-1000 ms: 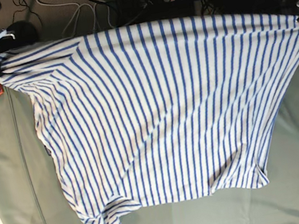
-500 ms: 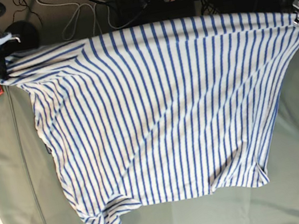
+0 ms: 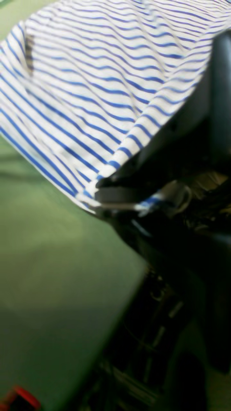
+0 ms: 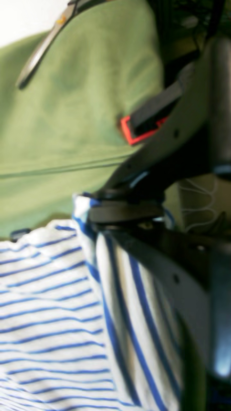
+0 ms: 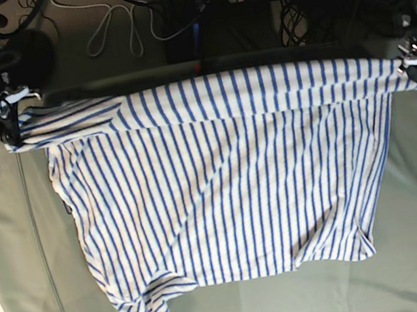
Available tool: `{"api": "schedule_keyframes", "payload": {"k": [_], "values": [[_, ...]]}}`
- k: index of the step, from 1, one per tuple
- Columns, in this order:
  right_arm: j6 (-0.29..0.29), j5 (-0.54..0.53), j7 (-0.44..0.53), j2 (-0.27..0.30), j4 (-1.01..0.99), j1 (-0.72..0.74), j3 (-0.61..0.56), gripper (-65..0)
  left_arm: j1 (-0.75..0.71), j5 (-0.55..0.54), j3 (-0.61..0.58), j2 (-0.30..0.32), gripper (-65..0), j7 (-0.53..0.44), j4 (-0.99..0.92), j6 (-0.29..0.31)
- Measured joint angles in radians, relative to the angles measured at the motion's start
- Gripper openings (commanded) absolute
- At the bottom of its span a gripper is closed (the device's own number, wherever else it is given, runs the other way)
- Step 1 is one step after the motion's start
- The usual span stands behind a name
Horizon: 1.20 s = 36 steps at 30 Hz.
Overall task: Layout the t-shirt on the table in an organized manner, then fold the t-shirt properly
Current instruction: 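Fold the held shirt edge over onto the shirt with both grippers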
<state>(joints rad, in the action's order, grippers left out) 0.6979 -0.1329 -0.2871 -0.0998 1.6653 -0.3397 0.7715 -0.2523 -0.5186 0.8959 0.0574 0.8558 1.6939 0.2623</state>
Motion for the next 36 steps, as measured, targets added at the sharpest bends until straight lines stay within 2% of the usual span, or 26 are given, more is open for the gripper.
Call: {"api": "schedule_keyframes", "payload": {"k": [5,10,15,21,26,31,36], "values": [[0.001,-0.001,0.003,0.009,-0.051,0.085,-0.004,-65.0,0.107,0.110,-0.048,0.001,-64.8,0.000,-0.039,-0.004],[0.001,0.003,0.001,0.028,-0.128,0.138,-0.003,-65.0,0.192,0.164,-0.049,0.001,-64.8,-0.001,-0.051,-0.003],[0.001,0.001,0.008,0.066,-0.201,0.209,-0.030,-65.0,0.298,0.214,-0.049,0.007,-64.8,0.001,-0.156,0.000],[0.000,0.007,0.006,0.104,-0.285,0.261,-0.077,-65.0,0.351,0.223,-0.119,0.039,-64.8,0.001,-0.253,-0.004],[0.000,0.122,0.008,0.114,-0.343,0.336,-0.078,-65.0,0.420,0.222,-0.146,0.056,-64.8,-0.005,-0.319,-0.004],[0.001,0.137,0.007,0.111,-0.346,0.344,-0.078,-65.0,0.444,0.223,-0.150,0.069,-64.6,-0.004,-0.348,-0.004],[0.000,0.145,0.011,0.111,-0.361,0.369,-0.079,-63.9,0.455,0.223,-0.151,0.071,-63.8,-0.097,-0.427,-0.004]]}}
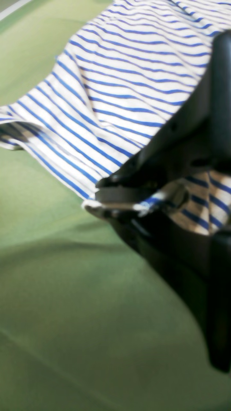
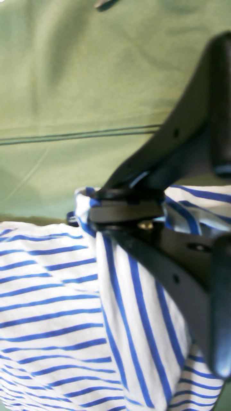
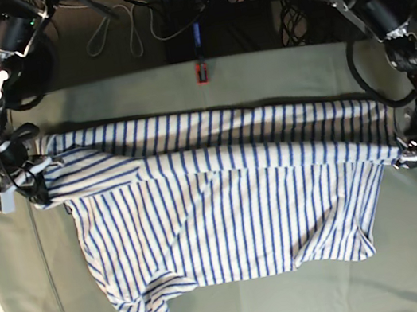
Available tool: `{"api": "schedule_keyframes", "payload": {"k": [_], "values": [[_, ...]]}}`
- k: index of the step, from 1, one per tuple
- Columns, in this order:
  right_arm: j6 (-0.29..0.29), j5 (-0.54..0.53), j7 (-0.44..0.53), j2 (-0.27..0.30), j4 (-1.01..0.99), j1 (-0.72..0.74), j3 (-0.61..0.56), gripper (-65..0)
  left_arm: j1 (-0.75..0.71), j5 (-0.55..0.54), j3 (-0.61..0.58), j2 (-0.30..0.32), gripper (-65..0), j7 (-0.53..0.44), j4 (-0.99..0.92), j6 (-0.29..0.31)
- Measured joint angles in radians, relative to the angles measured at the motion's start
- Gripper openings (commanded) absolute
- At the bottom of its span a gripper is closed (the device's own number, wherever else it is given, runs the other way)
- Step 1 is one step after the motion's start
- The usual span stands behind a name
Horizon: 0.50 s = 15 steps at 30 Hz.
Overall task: Layout the t-shirt on the table in an organized manner, then fold the t-shirt properly
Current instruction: 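Fold the held shirt edge over onto the shirt with both grippers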
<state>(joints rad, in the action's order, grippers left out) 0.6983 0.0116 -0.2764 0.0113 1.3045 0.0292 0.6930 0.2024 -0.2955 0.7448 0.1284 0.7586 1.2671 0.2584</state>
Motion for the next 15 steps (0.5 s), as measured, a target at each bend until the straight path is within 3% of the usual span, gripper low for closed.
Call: {"api": "schedule_keyframes", "payload": {"k": [2,8,11,15], "values": [[0.000,0.000,0.001,0.000,-0.016,0.009,-0.002,-58.7,-0.002,0.000,0.000,0.000,-59.1,-0.010,-0.019,0.000],[0.000,0.000,0.000,0.005,-0.018,-0.002,0.001,-39.6,-0.009,0.004,-0.048,0.022,-34.9,-0.021,-0.028,-0.004],[0.000,0.002,-0.003,0.002,0.009,-0.003,0.002,-35.2,-0.030,-0.013,-0.063,0.014,-28.0,-0.030,0.036,0.005],[-0.003,-0.009,0.006,0.002,0.082,-0.045,0.005,-34.8,-0.090,-0.006,-0.058,0.013,-23.5,-0.030,0.102,0.000]]}}
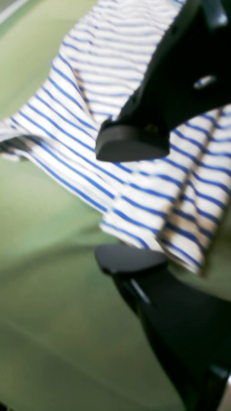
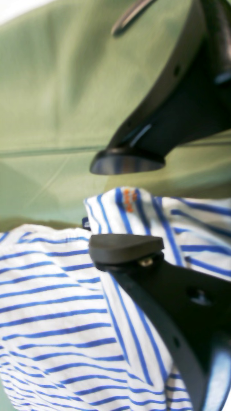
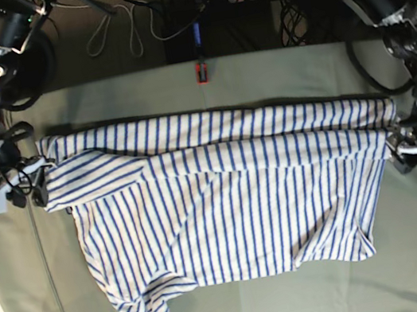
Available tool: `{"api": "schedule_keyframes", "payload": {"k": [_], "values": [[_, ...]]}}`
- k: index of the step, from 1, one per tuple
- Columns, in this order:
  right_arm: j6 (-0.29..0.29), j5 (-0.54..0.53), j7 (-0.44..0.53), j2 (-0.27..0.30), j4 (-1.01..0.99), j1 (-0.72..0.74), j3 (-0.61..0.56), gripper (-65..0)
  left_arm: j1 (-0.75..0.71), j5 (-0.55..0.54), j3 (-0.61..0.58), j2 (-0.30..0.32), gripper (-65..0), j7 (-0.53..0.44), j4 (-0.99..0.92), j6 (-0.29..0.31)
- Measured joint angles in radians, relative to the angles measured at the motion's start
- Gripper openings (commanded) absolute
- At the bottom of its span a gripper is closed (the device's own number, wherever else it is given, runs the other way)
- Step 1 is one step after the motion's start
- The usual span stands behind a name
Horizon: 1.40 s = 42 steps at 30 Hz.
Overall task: Layout the t-shirt on the table in an organized manner, then fold the t-shirt properly
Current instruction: 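Fold the held shirt edge over onto the shirt with both grippers, then roll the folded edge further over the shirt with both grippers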
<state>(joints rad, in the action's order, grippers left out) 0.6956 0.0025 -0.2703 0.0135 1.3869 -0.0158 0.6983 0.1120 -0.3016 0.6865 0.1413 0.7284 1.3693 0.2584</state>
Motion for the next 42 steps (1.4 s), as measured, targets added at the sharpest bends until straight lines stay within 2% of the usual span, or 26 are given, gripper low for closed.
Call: {"api": "schedule_keyframes", "payload": {"k": [4,10,18,22,28,30,36,38,42], "values": [[0.000,0.001,-0.002,-0.013,0.052,-0.057,0.003,-34.8,-0.068,-0.004,0.000,-0.001,-23.2,-0.003,0.001,0.000],[0.003,0.002,-0.003,-0.027,0.053,-0.113,0.002,-34.8,-0.148,0.002,0.003,-0.034,-23.2,-0.079,-0.020,-0.002],[0.003,0.002,0.000,-0.031,0.053,-0.124,0.001,-34.8,-0.145,-0.017,-0.008,-0.035,-23.2,-0.180,-0.186,0.007],[0.003,0.002,-0.003,-0.030,0.053,-0.124,0.001,-34.4,-0.099,-0.010,-0.007,-0.020,-23.3,-0.231,-0.267,0.007],[0.003,0.011,-0.010,-0.031,0.052,-0.161,-0.002,-34.4,-0.086,-0.017,-0.006,-0.019,-24.0,-0.259,-0.299,0.015],[0.002,0.007,0.002,-0.029,0.036,-0.154,-0.001,-34.4,-0.086,-0.016,-0.006,-0.019,-29.2,-0.259,-0.299,0.014],[0.003,0.003,0.002,-0.032,-0.057,-0.143,-0.007,-34.4,-0.087,-0.018,0.000,-0.018,-53.3,-0.251,-0.307,0.008],[0.002,0.003,0.001,-0.030,-0.062,-0.143,-0.006,-34.4,-0.087,-0.022,0.000,-0.019,-58.7,-0.250,-0.307,0.008],[0.000,0.002,0.002,-0.027,-0.068,-0.143,-0.073,-34.4,-0.087,-0.024,-0.002,-0.020,-65.0,-0.244,-0.305,0.008]]}}
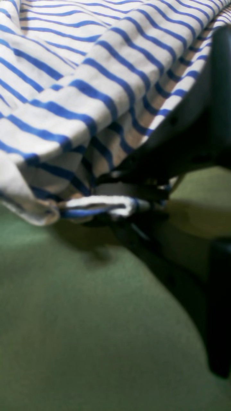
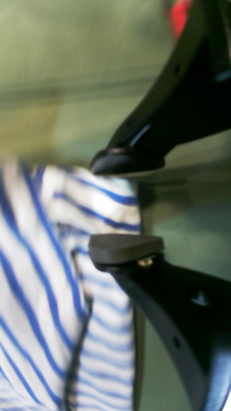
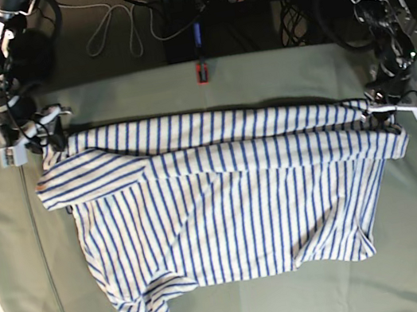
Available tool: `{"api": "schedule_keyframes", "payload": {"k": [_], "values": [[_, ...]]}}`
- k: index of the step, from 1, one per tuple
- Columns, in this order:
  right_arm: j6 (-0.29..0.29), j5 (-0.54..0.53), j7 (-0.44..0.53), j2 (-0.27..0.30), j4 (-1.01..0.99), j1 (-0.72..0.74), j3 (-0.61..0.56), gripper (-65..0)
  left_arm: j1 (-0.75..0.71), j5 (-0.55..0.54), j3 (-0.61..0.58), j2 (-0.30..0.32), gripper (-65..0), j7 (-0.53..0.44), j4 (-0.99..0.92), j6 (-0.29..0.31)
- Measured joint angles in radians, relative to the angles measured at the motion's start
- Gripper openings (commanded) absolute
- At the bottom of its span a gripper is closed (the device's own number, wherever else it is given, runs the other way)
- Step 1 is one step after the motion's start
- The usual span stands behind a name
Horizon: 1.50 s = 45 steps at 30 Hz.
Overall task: Layout the t-shirt on the table in an organized manner, then fold the t-shirt properly
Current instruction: 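Roll the folded edge further over the shirt with both grippers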
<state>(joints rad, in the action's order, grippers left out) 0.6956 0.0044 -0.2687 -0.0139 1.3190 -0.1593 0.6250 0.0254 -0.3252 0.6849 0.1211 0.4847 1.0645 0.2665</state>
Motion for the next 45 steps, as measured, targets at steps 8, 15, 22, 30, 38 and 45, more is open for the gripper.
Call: {"api": "schedule_keyframes", "payload": {"k": [8,15,22,30,38,45], "values": [[-0.001,-0.039,0.076,0.012,-0.106,0.010,-0.035,-34.8,-0.003,-0.001,0.001,0.000,-65.0,0.004,0.002,0.000],[0.000,-0.037,0.069,0.029,-0.105,-0.003,-0.028,-62.6,-0.020,-0.007,0.000,0.005,-65.0,0.005,0.014,0.003],[0.003,0.008,-0.018,0.044,0.094,-0.069,-0.031,-65.0,-0.114,0.020,-0.001,0.003,-65.0,0.085,0.200,-0.003],[0.005,-0.007,-0.085,0.032,0.317,0.058,0.018,-65.0,-0.079,0.008,-0.008,0.007,-65.0,0.080,0.377,0.009],[0.008,-0.012,-0.264,0.063,0.349,0.171,0.043,-65.0,0.059,-0.003,-0.008,0.038,-65.0,0.251,0.394,0.012],[0.011,-0.017,-0.266,0.061,0.344,0.061,0.042,-65.0,0.011,0.002,-0.006,0.053,-65.0,0.273,0.393,0.013]]}}
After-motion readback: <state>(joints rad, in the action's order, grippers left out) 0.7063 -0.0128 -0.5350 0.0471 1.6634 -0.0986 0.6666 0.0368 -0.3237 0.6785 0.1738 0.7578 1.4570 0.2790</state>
